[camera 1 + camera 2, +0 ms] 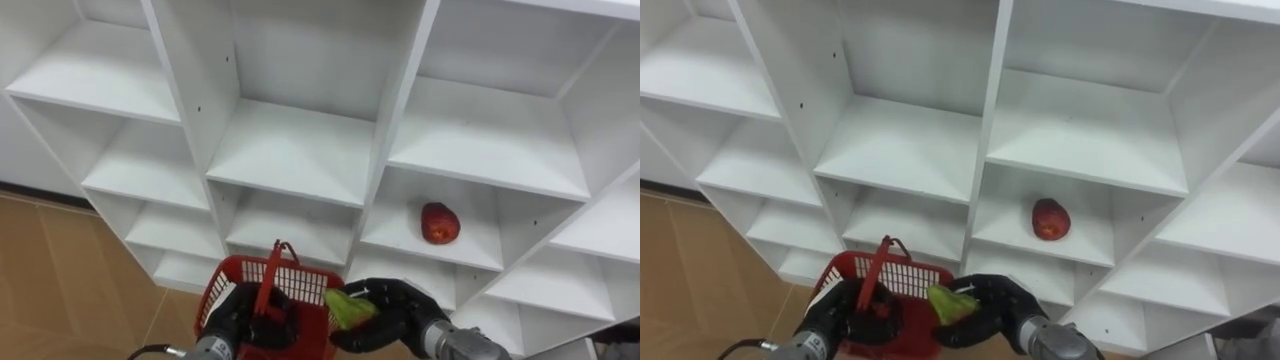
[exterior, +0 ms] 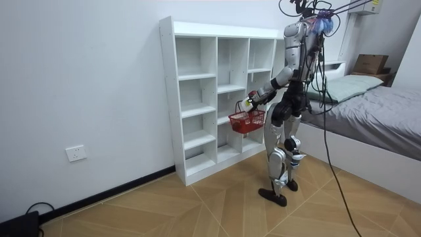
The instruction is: Collect fruits from the closet
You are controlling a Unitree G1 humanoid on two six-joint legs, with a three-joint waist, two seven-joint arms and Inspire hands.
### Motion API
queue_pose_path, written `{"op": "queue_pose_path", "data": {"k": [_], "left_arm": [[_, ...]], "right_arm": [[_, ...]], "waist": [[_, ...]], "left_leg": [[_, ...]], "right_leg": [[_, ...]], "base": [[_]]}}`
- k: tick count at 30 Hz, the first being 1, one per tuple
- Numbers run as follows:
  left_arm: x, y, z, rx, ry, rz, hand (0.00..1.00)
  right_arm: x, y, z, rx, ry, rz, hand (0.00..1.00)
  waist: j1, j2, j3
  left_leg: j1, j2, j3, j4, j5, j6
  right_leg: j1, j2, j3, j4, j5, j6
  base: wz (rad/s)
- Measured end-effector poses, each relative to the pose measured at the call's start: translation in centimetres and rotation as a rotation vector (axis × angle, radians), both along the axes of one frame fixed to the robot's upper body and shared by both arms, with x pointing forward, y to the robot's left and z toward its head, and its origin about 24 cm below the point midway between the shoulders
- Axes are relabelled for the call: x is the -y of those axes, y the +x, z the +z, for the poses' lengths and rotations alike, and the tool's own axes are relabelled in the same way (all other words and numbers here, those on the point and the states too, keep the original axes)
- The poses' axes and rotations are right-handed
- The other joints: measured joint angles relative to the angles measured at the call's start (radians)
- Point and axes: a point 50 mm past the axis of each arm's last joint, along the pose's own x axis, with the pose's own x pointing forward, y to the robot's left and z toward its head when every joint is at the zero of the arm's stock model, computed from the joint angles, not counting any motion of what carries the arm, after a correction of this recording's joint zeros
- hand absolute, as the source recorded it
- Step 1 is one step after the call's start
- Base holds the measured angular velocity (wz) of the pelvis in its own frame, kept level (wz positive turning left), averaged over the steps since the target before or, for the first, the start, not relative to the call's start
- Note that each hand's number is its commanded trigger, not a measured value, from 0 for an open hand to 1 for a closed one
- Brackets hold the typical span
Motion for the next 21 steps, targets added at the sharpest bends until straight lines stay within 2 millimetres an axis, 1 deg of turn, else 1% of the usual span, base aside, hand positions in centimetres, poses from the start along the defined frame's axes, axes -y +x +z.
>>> {"op": "queue_pose_path", "data": {"k": [5, 9, 13, 18, 21], "left_arm": [[0.7, -0.1, 0.0, -0.003, -0.016, -0.037, 1.0], [0.9, -0.1, 0.0, -0.006, -0.026, -0.047, 1.0], [1.3, -0.2, -0.1, -0.009, -0.028, -0.063, 1.0], [1.5, -0.4, -0.2, -0.011, 0.002, -0.106, 1.0], [1.6, -0.5, -0.2, -0.014, 0.007, -0.128, 1.0]], "right_arm": [[-0.1, 0.3, 0.1, 0.007, 0.0, 0.004, 1.0], [-0.1, 0.3, 0.2, 0.009, 0.0, 0.003, 1.0], [-0.2, 0.3, 0.2, 0.009, 0.002, 0.003, 1.0], [-0.5, 0.4, 0.2, 0.013, 0.011, 0.005, 1.0], [-0.8, 0.5, 0.3, 0.016, 0.019, 0.006, 1.0]], "waist": [[0.007, 0.006, -0.0035], [0.01, 0.007, -0.0037], [0.019, 0.007, -0.0034], [0.021, 0.007, -0.0025], [0.021, 0.01, 0.0004]], "left_leg": [[-0.005, 0.0, 0.0, 0.001, 0.0, 0.0], [-0.005, 0.001, -0.001, 0.001, 0.0, 0.0], [-0.006, 0.0, -0.001, 0.001, 0.0, 0.0], [-0.007, 0.0, -0.001, 0.001, 0.0, 0.0], [-0.006, 0.0, -0.001, 0.001, 0.0, 0.0]], "right_leg": [[-0.005, 0.0, 0.0, 0.003, 0.001, -0.001], [-0.005, 0.0, -0.003, 0.003, 0.001, -0.001], [-0.005, 0.0, -0.003, 0.003, 0.001, -0.001], [-0.005, 0.0, -0.002, 0.002, 0.001, -0.001], [-0.006, 0.0, -0.001, 0.002, 0.001, -0.001]], "base": [[0.0], [0.0], [0.0], [0.0], [0.0]]}}
